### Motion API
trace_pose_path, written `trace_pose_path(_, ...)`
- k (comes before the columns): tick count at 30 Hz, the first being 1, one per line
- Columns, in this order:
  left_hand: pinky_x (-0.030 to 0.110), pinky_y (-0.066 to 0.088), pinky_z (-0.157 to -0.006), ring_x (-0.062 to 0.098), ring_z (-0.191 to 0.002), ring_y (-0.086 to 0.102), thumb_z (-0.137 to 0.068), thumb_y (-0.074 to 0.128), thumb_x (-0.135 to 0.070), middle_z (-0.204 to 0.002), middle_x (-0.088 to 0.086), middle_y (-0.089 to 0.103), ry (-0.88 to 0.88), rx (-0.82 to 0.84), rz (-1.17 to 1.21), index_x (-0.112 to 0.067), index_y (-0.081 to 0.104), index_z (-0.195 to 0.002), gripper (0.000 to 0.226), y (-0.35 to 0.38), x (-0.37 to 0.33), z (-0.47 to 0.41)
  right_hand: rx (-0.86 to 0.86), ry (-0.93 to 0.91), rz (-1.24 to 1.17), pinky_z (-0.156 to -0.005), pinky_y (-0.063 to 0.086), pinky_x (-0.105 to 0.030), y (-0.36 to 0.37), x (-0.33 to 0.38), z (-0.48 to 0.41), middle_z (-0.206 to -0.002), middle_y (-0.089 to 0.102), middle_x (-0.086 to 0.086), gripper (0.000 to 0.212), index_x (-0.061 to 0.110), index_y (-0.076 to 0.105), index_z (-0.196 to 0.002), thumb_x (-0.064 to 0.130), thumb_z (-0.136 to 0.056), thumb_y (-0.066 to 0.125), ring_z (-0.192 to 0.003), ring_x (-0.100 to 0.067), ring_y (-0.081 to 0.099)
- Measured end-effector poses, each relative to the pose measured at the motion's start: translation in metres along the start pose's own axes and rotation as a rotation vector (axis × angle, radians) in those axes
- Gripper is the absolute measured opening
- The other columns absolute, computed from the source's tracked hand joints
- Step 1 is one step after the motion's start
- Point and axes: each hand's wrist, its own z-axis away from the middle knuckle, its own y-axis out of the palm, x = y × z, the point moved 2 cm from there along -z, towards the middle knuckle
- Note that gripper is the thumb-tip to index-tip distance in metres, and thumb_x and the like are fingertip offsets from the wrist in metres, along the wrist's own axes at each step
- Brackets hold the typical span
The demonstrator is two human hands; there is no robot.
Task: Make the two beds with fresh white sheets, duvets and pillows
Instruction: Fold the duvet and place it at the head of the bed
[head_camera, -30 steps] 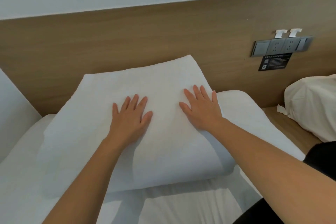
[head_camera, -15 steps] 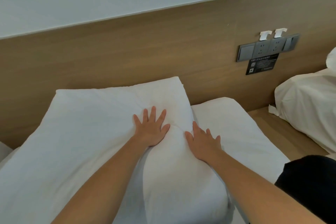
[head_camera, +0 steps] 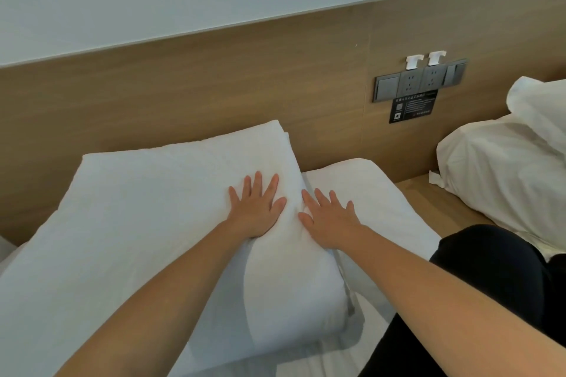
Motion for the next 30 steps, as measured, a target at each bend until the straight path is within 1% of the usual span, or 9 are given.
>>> trace_pose_path(4, 0.059, -0.008, -0.116, 0.029, -0.148, -0.018, -0.097, 0.005, -0.059, -0.160, 0.004, -0.023, -0.017, -0.032, -0.021, -0.034, -0.019, -0.151, 0.065, -0.006, -0.008, 0.006, 0.007, -0.051, 0.030, -0.118, 0.007, -0.059, -0.008, -0.001, 0.008, -0.165, -0.008, 0.001, 0.061, 0.035, -0.008, -0.155, 0.056, -0.102, 0.013, -0.151, -0.033, -0.004)
trace_pose_path(11, 0.059, -0.006, -0.116, 0.029, -0.148, -0.016, -0.097, 0.006, -0.059, -0.161, 0.004, -0.021, -0.025, -0.045, -0.046, -0.034, -0.018, -0.151, 0.064, -0.001, -0.008, 0.009, 0.032, -0.058, -0.053, -0.117, 0.018, -0.053, 0.000, -0.004, 0.018, -0.165, -0.005, 0.002, 0.057, 0.038, -0.007, -0.154, 0.053, -0.103, 0.014, -0.151, -0.032, 0.002)
trace_pose_path(17, 0.059, -0.006, -0.117, 0.029, -0.148, -0.016, -0.097, 0.006, -0.059, -0.161, 0.004, -0.021, -0.017, -0.067, -0.057, -0.034, -0.018, -0.151, 0.064, -0.002, -0.007, 0.007, 0.041, -0.067, -0.051, -0.116, 0.020, -0.051, -0.004, -0.001, 0.016, -0.165, -0.004, 0.001, 0.057, 0.036, -0.004, -0.155, 0.050, -0.104, 0.015, -0.150, -0.033, 0.006)
trace_pose_path(21, 0.058, -0.007, -0.117, 0.028, -0.148, -0.017, -0.097, 0.006, -0.060, -0.161, 0.003, -0.021, -0.019, -0.094, -0.047, -0.035, -0.018, -0.151, 0.065, -0.001, -0.006, 0.008, 0.034, -0.084, -0.054, -0.117, 0.019, -0.052, -0.006, -0.003, 0.012, -0.165, -0.007, 0.002, 0.058, 0.038, -0.006, -0.155, 0.052, -0.103, 0.015, -0.151, -0.032, 0.002)
trace_pose_path(25, 0.059, -0.007, -0.116, 0.029, -0.148, -0.018, -0.094, 0.004, -0.062, -0.160, 0.003, -0.023, -0.066, -0.146, -0.032, -0.034, -0.019, -0.150, 0.067, 0.006, -0.008, 0.015, 0.008, -0.112, -0.013, -0.117, 0.019, -0.055, -0.009, -0.003, -0.003, -0.164, -0.013, 0.004, 0.061, 0.037, -0.008, -0.154, 0.056, -0.102, 0.018, -0.151, -0.031, -0.004)
trace_pose_path(30, 0.058, -0.005, -0.117, 0.027, -0.148, -0.018, -0.096, 0.005, -0.059, -0.161, 0.001, -0.021, -0.077, -0.150, -0.024, -0.033, -0.017, -0.151, 0.064, -0.001, -0.011, 0.015, -0.089, -0.215, 0.021, -0.117, 0.017, -0.056, -0.022, -0.008, -0.033, -0.162, -0.019, 0.009, 0.056, 0.036, -0.005, -0.155, 0.048, -0.104, 0.017, -0.151, -0.026, -0.010)
